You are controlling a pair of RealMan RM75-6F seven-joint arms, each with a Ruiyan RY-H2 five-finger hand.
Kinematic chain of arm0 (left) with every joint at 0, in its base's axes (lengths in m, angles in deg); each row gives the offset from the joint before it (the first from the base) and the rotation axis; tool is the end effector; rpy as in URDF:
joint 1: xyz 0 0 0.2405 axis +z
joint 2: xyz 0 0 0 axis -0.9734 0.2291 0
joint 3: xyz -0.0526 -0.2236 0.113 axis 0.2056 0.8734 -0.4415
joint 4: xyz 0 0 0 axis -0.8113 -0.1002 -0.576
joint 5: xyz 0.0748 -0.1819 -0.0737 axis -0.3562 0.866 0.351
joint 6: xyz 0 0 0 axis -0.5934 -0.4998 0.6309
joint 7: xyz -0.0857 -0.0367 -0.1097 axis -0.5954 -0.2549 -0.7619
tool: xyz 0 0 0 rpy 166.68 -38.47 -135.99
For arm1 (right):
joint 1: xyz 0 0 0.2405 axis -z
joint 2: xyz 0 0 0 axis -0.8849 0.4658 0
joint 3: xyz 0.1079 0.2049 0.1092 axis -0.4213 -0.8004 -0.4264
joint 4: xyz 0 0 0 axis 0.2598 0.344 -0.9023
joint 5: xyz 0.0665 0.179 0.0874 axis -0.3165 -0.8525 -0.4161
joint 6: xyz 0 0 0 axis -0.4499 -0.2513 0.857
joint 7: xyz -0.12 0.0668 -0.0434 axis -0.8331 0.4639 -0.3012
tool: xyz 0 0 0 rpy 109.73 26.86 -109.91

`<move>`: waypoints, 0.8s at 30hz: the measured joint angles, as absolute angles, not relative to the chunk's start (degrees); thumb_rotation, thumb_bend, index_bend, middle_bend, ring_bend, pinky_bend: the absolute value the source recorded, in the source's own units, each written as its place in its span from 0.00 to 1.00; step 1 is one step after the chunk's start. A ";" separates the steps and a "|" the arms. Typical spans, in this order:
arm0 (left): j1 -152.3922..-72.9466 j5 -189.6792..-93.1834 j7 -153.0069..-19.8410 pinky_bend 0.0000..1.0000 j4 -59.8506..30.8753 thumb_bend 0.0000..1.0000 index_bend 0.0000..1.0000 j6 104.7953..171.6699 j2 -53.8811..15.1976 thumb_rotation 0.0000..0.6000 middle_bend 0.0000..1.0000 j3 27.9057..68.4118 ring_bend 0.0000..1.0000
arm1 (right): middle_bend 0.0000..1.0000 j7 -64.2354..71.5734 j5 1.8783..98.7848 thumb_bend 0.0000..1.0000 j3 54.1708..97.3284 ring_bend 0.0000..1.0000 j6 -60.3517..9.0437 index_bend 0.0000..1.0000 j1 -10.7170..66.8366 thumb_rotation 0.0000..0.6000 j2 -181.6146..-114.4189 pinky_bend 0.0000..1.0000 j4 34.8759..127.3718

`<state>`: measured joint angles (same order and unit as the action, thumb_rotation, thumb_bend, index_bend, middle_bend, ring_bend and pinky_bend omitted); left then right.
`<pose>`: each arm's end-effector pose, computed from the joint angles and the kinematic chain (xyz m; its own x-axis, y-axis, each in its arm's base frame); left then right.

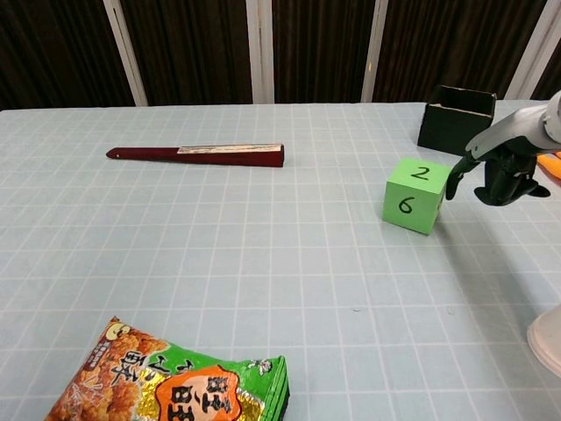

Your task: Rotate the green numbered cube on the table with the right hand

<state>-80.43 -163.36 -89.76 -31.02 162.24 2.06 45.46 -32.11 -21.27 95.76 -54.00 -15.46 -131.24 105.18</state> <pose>-0.3270 0.1841 0.1959 0.4325 -0.1003 0.8960 0.9015 0.0609 -0.4284 -0.1526 -0.3731 0.0549 0.3637 -0.7260 0.5836 -0.8438 0.0086 0.5366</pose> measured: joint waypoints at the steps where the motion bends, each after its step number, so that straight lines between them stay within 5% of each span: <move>1: -80.40 -163.38 -89.69 0.01 -31.03 0.27 0.00 162.31 2.04 1.00 0.00 45.46 0.00 | 0.86 -31.96 -21.40 0.75 95.94 0.85 -54.40 0.21 -15.61 1.00 -131.41 0.73 104.75; 24: -80.55 -163.26 -88.96 0.01 -31.10 0.27 0.00 162.06 1.85 1.00 0.00 45.48 0.00 | 0.86 -29.51 -25.33 0.75 99.38 0.85 -58.78 0.22 -20.71 1.00 -136.48 0.73 94.86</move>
<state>-80.55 -163.26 -88.96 -31.10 162.06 1.85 45.48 -29.51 -25.33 99.38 -58.78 -20.71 -136.48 94.86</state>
